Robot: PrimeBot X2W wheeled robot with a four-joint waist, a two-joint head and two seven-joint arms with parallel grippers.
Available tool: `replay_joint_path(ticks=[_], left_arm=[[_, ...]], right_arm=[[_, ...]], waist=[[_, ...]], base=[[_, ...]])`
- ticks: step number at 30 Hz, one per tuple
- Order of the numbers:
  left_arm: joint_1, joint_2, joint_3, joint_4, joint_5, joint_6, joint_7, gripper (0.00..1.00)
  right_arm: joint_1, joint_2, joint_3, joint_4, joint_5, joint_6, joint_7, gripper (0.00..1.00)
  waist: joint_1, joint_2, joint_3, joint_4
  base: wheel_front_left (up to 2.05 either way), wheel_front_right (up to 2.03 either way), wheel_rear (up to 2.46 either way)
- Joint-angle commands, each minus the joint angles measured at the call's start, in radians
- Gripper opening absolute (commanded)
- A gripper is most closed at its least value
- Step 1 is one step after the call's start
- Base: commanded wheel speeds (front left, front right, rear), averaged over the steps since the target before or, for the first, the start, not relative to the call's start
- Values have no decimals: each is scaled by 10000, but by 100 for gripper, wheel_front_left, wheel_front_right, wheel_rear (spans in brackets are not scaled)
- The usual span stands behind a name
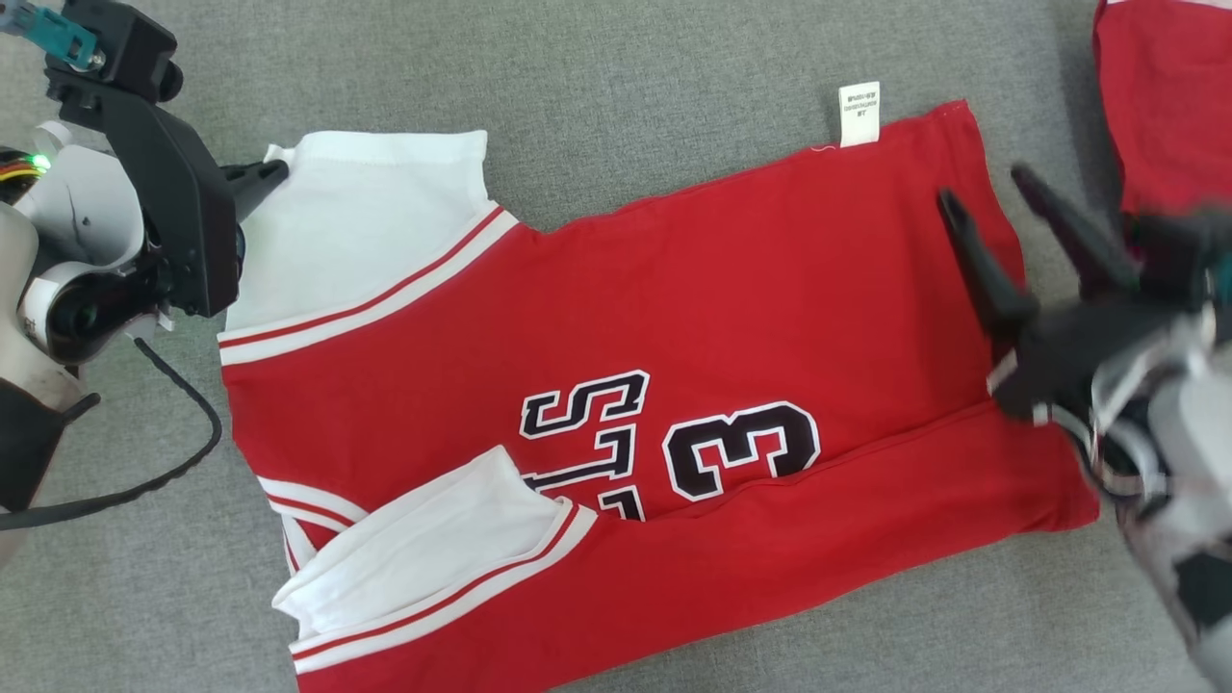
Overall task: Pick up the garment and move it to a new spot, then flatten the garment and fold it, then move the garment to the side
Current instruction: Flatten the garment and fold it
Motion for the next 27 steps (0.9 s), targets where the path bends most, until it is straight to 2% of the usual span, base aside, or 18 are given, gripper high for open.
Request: replay_joint_path(ticks=[1,9,14,15,18,19,22,24,27], left_arm=[[114,108,-38,-47,-34,-42,18,0],[-91,128,-189,-306,-117,-57,13,0],[-135,136,-249,-413,-153,-62,-125,0],[-143,143,-264,-418,-162,-59,-147,0],[-174,174,-316,-428,-189,-62,-195,0],[-181,186,-330,-432,-194,-64,-199,0],[-203,219,-375,-447,-199,-70,-270,0],[-219,259,-411,-450,-210,-71,-287,0],[-334,335,-465,-540,-96,-71,-451,0]], right_arm=[[-451,53,92,194,89,-12,518,100],[-2567,479,-136,1862,-661,-12,3491,100],[-2994,775,-388,2258,-987,-12,4252,100],[-3028,811,-426,2333,-1028,-12,4306,86],[-3123,902,-573,2532,-1171,-12,4490,73],[-3138,913,-632,2600,-1243,-12,4555,57],[-3174,1009,-746,2693,-1320,-12,4732,31],[-3187,1048,-792,2710,-1348,-12,4809,0],[-3191,1050,-812,2697,-1342,-12,4881,0]], waist=[[0,-1,1,8],[0,-1,78,241],[0,-1,106,345],[0,-1,112,360],[0,-1,130,392],[0,-1,137,399],[0,-1,161,407],[0,-1,176,398],[0,-1,206,386]], base=[[0,0,0],[0,0,0],[0,0,0],[0,0,0],[0,0,0],[0,0,0],[0,0,0],[0,0,0],[0,0,0]])
